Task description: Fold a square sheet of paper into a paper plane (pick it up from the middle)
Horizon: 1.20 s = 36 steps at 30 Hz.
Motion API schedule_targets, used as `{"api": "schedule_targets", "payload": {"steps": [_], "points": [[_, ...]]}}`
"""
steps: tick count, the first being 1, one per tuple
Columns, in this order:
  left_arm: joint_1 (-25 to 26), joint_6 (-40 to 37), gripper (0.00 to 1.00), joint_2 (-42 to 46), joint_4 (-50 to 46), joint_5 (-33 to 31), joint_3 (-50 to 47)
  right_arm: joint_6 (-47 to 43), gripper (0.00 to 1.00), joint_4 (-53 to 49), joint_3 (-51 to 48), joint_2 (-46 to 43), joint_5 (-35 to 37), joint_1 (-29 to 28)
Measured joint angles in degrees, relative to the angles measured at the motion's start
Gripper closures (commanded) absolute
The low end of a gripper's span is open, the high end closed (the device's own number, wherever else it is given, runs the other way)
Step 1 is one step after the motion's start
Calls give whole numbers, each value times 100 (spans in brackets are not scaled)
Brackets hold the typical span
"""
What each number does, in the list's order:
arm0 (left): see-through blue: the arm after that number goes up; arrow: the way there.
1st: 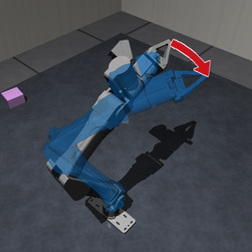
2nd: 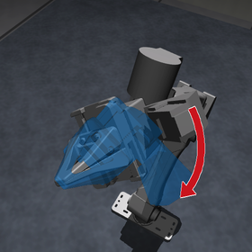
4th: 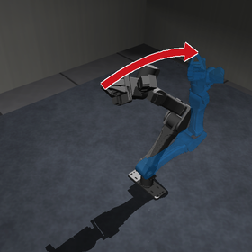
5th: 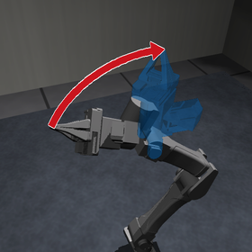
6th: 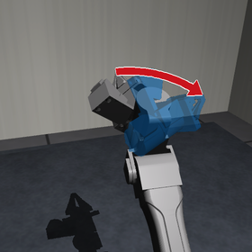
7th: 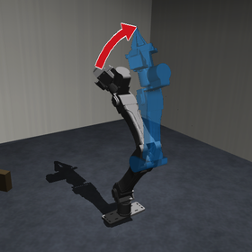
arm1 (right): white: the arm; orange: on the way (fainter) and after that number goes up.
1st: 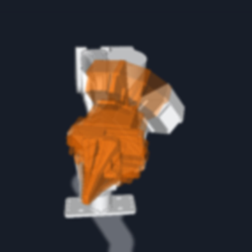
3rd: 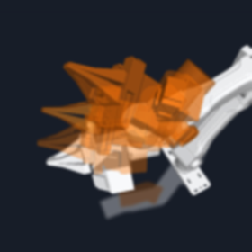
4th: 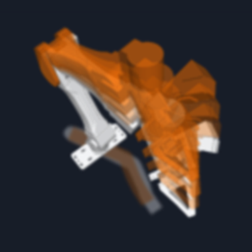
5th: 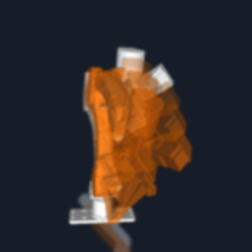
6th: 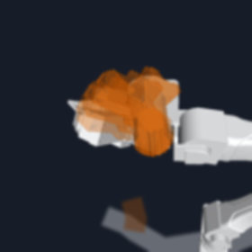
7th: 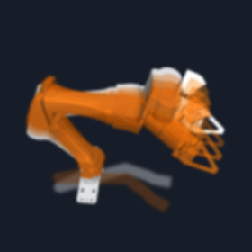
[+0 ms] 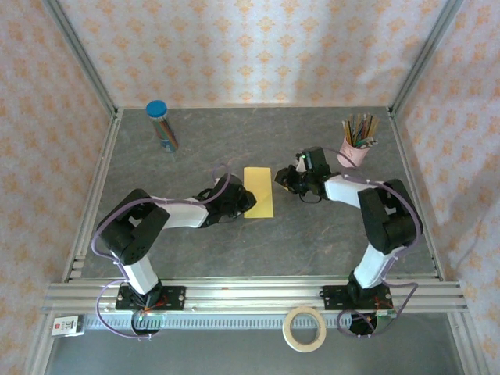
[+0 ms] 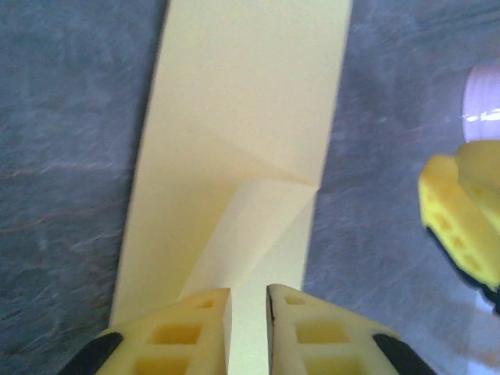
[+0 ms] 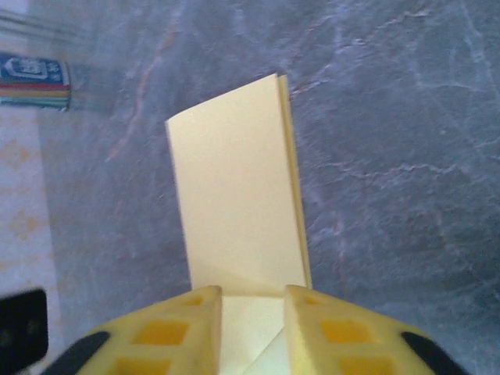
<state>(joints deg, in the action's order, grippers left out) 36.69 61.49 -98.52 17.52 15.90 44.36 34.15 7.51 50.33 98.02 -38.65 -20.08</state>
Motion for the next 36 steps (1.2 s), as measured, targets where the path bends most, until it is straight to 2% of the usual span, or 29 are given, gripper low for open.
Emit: {"api": "schedule_targets", "payload": {"steps": [4, 12, 22, 36], "points": [[0, -2, 67, 46, 140, -79, 76, 264, 61, 293, -428, -271, -149, 0], [-35, -4, 67, -52, 168, -186, 83, 748, 58, 522, -782, -295, -243, -92], [-85, 149, 69, -258, 603, -284, -254, 1132, 60, 715, -772, -225, -245, -518], [-120, 494, 73, -310, 1163, -289, -549, 1191, 64, 623, -446, 212, -111, -654]]}}
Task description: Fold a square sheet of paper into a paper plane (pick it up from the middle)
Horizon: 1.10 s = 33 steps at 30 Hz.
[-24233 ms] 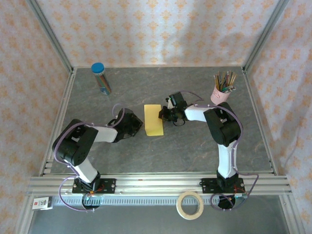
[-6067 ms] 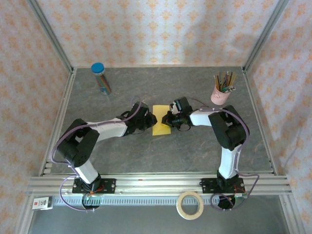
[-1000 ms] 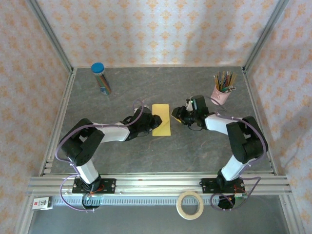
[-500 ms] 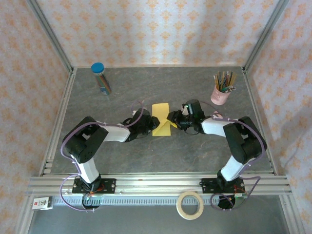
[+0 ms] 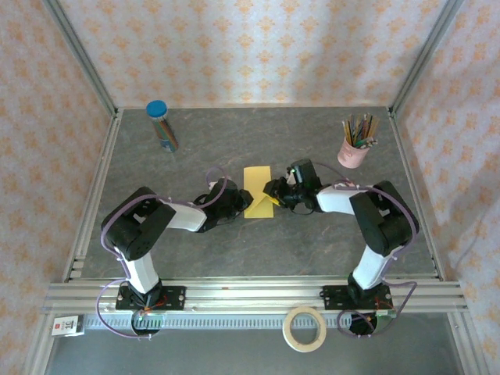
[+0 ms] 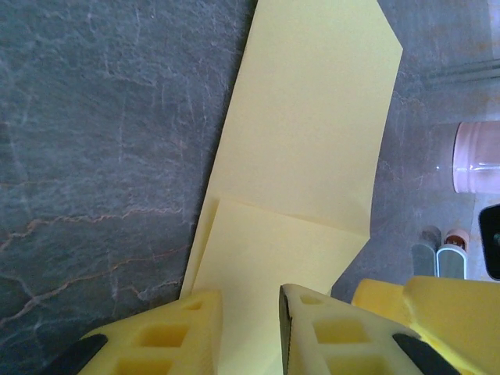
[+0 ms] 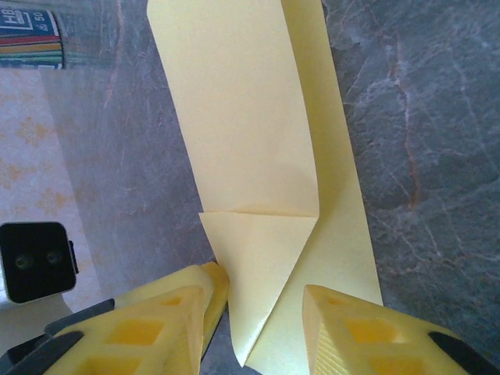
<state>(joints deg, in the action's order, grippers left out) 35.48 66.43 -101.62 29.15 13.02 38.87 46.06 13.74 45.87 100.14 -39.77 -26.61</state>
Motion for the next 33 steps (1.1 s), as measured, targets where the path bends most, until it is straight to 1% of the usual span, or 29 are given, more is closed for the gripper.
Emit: {"api": "schedule_targets", "payload": {"steps": [10, 13, 21, 29, 33], "points": [[0, 66, 73, -15, 31, 2, 0, -17, 68, -87, 260, 282, 35, -26], [-2, 68, 73, -15, 31, 2, 0, -22, 71, -83, 291, 302, 11, -68], [-2, 68, 73, -15, 31, 2, 0, -22, 72, -83, 310, 369, -20, -122], [-2, 129, 74, -15, 33, -9, -9, -20, 71, -186, 208, 212, 407, -122], [-4, 164, 74, -24, 118, -9, -48, -20, 71, -210, 197, 160, 450, -122]]}}
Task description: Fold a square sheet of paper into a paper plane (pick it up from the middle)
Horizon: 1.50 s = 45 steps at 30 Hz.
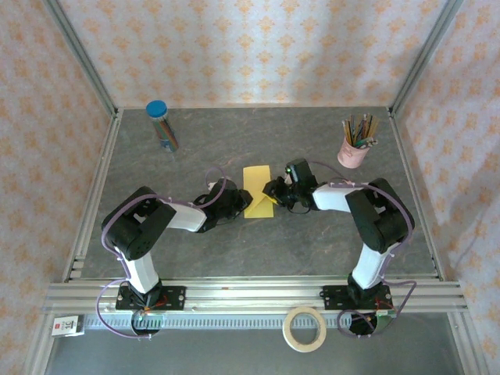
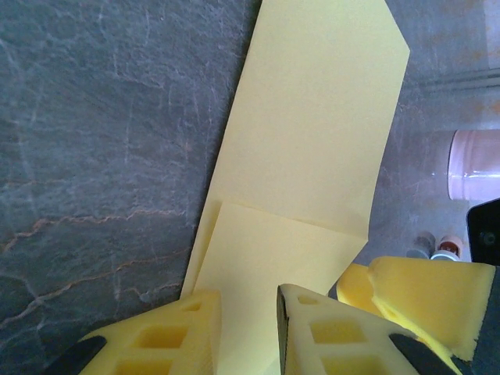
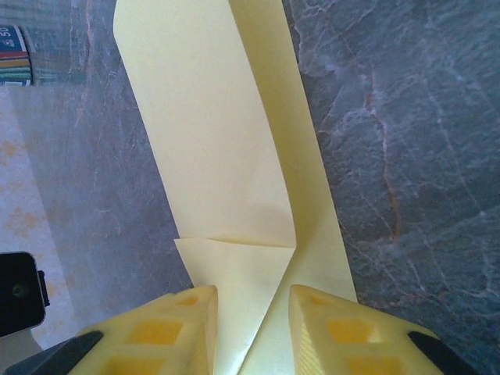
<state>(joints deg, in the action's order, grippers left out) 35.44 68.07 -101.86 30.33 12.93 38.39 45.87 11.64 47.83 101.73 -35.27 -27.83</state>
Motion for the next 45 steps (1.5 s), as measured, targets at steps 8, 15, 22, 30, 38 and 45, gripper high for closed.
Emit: {"api": "schedule_targets", "payload": {"steps": [8, 15, 22, 30, 38, 45], "points": [[-26, 98, 74, -13, 181, 17, -74, 0, 71, -2, -26, 4, -81, 0], [-26, 111, 74, -15, 254, 17, -111, -4, 75, 83, -22, 125, -348, -37], [-35, 111, 74, -15, 258, 33, -114, -131, 82, 177, 79, 280, -557, -186], [-125, 107, 73, -15, 256, 225, -94, -201, 85, 343, 87, 317, -608, -227], [-275, 72, 58, 227, 264, 337, -127, -260, 94, 463, 87, 317, -437, -227], [-662, -52, 31, 1384, 400, 317, -708, -566, 95, 623, 92, 107, -227, -227]]}}
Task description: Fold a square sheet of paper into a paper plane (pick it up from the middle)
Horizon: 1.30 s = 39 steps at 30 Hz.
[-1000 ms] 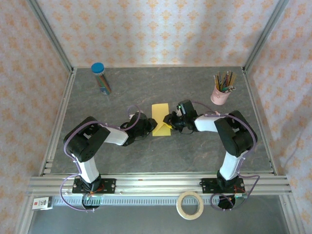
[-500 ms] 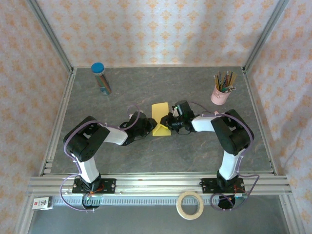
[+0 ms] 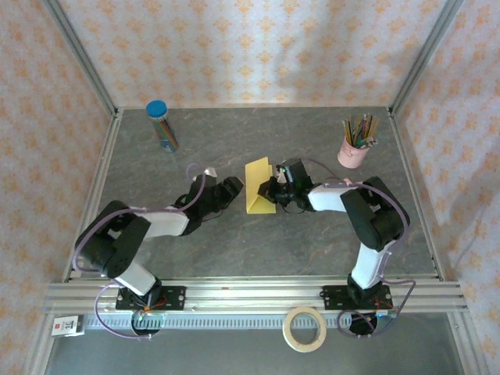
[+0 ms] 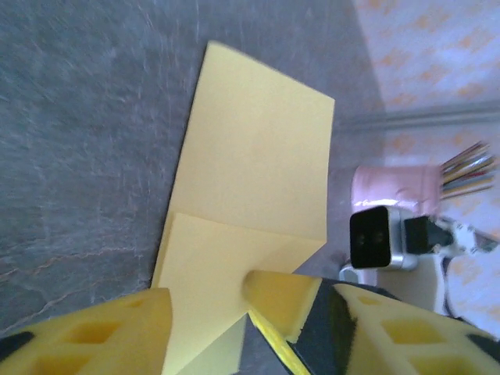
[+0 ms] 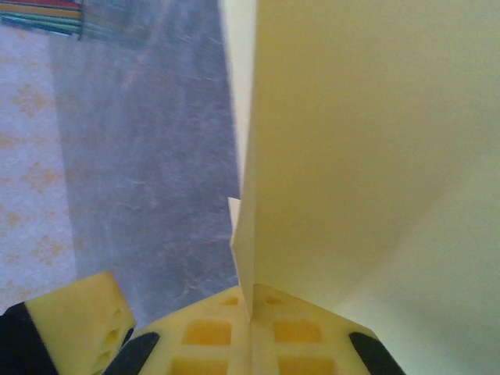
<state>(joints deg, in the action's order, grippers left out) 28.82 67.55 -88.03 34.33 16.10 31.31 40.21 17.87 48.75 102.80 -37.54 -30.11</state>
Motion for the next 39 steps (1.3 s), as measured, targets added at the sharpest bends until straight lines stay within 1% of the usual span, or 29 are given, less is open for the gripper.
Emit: {"api": "schedule_targets", "payload": {"steps": [2, 5, 7, 10, 12, 15, 20, 24, 26, 28, 32, 39], "points": [[-138, -98, 19, 391, -59, -22, -146, -144, 95, 116, 11, -175, -9, 4], [-243, -317, 6, 957, -249, -111, -221, -348, 95, 293, 76, -468, -122, 26], [-262, -483, 1, 1331, -365, -157, -223, -439, 95, 472, 144, -651, -286, 70], [-273, -686, 1, 1808, -402, -149, -223, -492, 95, 756, 247, -835, -614, 162], [-273, -769, 1, 1967, -402, -61, -212, -470, 95, 966, 330, -883, -874, 212], [-273, -809, 1, 1923, -361, 229, -131, -315, 95, 1320, 422, -892, -1244, 229], [-273, -713, 1, 1585, 157, 765, -101, 24, 94, 1729, 501, -892, -1788, 229], [-275, -597, 4, 1357, 503, 968, -83, 177, 94, 1829, 566, -892, -2098, 232], [-299, -568, 8, 1259, 627, 1073, -33, 229, 94, 1851, 579, -892, -2227, 232], [-315, -516, 14, 1207, 776, 1139, 4, 278, 93, 1860, 579, -892, -2323, 232], [-350, -455, 34, 1178, 1064, 1266, 17, 374, 93, 1862, 579, -890, -2446, 269], [-385, -463, 47, 1178, 1257, 1362, 17, 527, 92, 1867, 579, -876, -2557, 354]]}}
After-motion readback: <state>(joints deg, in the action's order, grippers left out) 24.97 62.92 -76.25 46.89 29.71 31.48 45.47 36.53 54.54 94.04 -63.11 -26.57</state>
